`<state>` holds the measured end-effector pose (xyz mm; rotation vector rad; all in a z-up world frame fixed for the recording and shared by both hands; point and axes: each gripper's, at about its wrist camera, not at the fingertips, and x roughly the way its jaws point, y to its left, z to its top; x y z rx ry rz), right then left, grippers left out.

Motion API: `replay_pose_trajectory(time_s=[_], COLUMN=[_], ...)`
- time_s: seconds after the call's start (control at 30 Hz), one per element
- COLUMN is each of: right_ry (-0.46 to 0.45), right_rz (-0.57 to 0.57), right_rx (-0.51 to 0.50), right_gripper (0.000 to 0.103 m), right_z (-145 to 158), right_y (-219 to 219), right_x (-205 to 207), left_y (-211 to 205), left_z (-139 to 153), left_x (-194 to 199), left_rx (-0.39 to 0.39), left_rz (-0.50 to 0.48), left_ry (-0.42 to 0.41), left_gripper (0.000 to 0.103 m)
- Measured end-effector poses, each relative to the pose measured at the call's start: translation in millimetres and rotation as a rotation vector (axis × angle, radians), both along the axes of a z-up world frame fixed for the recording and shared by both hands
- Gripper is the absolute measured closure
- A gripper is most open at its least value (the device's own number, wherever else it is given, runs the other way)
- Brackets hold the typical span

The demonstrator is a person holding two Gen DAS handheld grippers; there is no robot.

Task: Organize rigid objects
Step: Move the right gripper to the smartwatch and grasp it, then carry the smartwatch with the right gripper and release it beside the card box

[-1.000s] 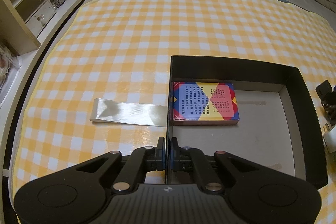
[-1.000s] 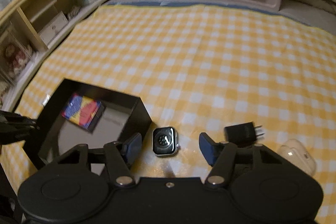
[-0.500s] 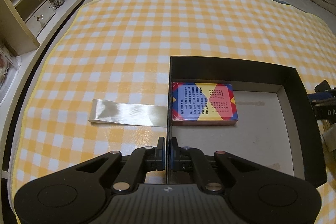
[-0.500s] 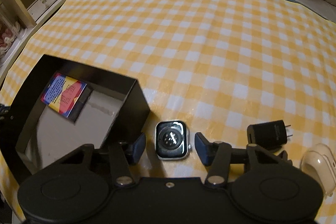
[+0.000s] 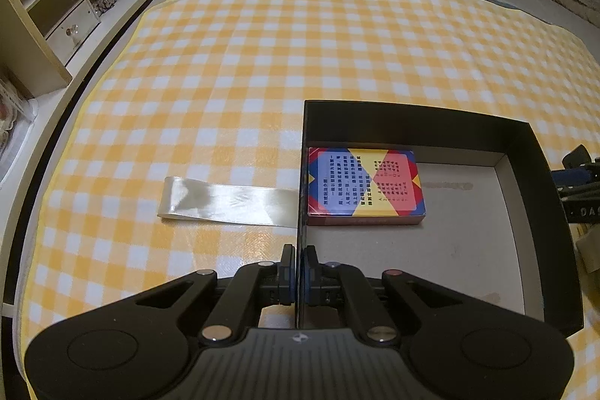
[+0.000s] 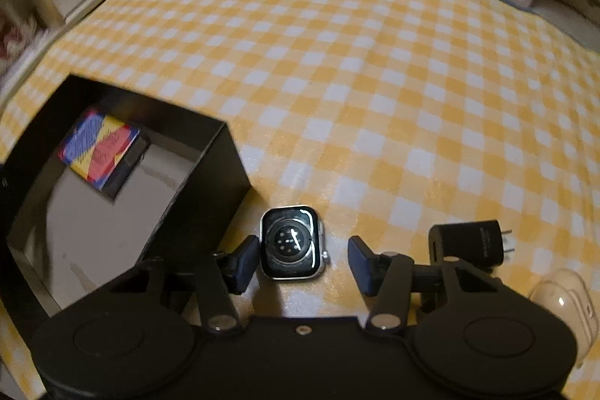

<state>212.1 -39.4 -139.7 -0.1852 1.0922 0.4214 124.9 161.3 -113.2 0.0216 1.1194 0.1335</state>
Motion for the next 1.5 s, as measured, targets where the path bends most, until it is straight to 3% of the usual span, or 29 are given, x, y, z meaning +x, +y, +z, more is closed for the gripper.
replay_pose_trajectory(time_s=[0.07,0.13,0.43,0.7,0.83,0.93,1.17,1.3,1.5], right_ry=[-0.018,-0.027,-0.07,-0.168,-0.221,-0.213,-0.107,-0.04,0.033], right_rz=[0.027,0.035,-0.075,-0.2,-0.185,-0.17,-0.096,-0.094,-0.14], right_rx=[-0.017,-0.009,-0.025,0.14,0.218,0.278,0.281,0.238,0.132], right_gripper=[0.054,0.062,0.062,0.062,0.062,0.062,0.062,0.062,0.062], right_z=[-1.4,-1.2,18.5,82.8,111.8,124.1,102.8,75.8,41.5], right_y=[2.5,-0.3,-32.7,-62.4,-53.3,-38.0,28.9,62.4,97.9], right_x=[-1.6,-1.5,-0.5,-3.8,-13.0,-16.9,-18.7,-13.5,-1.8], left_y=[-1.4,-3.8,-18.4,-49.6,-60.6,-66.5,-67.2,-69.3,-54.1], left_z=[0.1,0.2,0.5,0.7,2.2,3.0,4.8,6.6,7.9], left_x=[-0.1,0.7,3.0,5.6,6.0,10.1,12.6,12.1,7.3], left_rx=[-0.003,-0.006,0.018,0.021,0.018,0.017,0.013,0.015,-0.018], left_rz=[0.002,0.001,-0.017,-0.039,-0.044,-0.049,-0.049,-0.05,-0.05], left_ry=[0.0,-0.001,0.001,-0.001,-0.007,-0.011,-0.016,-0.02,-0.024], left_gripper=[0.098,0.098,0.099,0.099,0.099,0.099,0.099,0.095,0.098])
